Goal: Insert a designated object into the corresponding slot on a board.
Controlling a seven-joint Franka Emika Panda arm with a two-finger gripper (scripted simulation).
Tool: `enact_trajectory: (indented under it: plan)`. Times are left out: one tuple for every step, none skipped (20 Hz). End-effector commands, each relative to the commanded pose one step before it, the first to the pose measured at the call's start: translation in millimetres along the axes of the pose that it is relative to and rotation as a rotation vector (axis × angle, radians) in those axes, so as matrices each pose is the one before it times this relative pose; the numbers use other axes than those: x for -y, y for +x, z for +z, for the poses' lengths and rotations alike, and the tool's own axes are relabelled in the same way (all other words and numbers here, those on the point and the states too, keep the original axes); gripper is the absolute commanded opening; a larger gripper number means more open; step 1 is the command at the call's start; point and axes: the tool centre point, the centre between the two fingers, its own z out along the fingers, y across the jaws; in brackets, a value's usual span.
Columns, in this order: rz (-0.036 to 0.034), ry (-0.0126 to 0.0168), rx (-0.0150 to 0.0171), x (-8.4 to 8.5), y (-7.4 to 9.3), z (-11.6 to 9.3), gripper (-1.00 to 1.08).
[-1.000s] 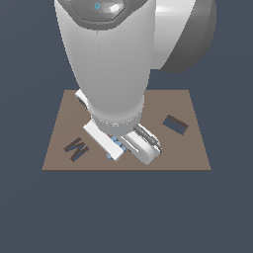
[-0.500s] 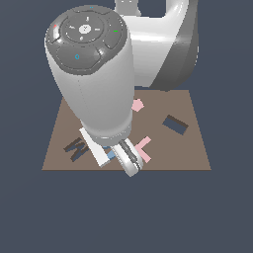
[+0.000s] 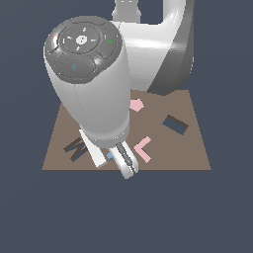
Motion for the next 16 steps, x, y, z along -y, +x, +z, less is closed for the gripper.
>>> enact_trajectory:
  plan:
    - [0.00182, -0.00058, 0.00057, -0.23, -0.09, 5.25, 1.0]
    - [0.00154, 0.0001, 0.0001, -0.07, 0.1, 3.72, 1.0]
    - [0.00154, 0.0001, 0.0001, -0.09, 0.09, 3.72, 1.0]
    - [0.00119, 0.00008, 0.00008, -0.08, 0.06, 2.9, 1.0]
    - [0.00084, 0.00005, 0.00006, -0.06, 0.03, 2.07, 1.0]
    - [0.00069, 0.00004, 0.00005, -0.11, 0.12, 1.24, 1.0]
    - [0.0, 0.0, 0.0, 0.05, -0.09, 0.42, 1.0]
    - [0.0, 0.0, 0.0, 0.0, 0.0, 0.0, -1.0]
    - [0.0, 0.0, 0.0, 0.0, 0.0, 0.0, -1.0]
    - [0.0, 0.0, 0.0, 0.0, 0.0, 0.0, -1.0]
    - [0.0, 0.0, 0.0, 0.0, 0.0, 0.0, -1.0]
    - [0.0, 0.0, 0.0, 0.0, 0.0, 0.0, -1.0]
    - [0.0, 0.0, 0.0, 0.0, 0.0, 0.0, -1.0]
    - [0.0, 0.0, 0.0, 0.0, 0.0, 0.0, -1.0]
    - [0.0, 0.0, 0.0, 0.0, 0.0, 0.0, -1.0]
    - [0.0, 0.0, 0.0, 0.0, 0.0, 0.0, -1.0]
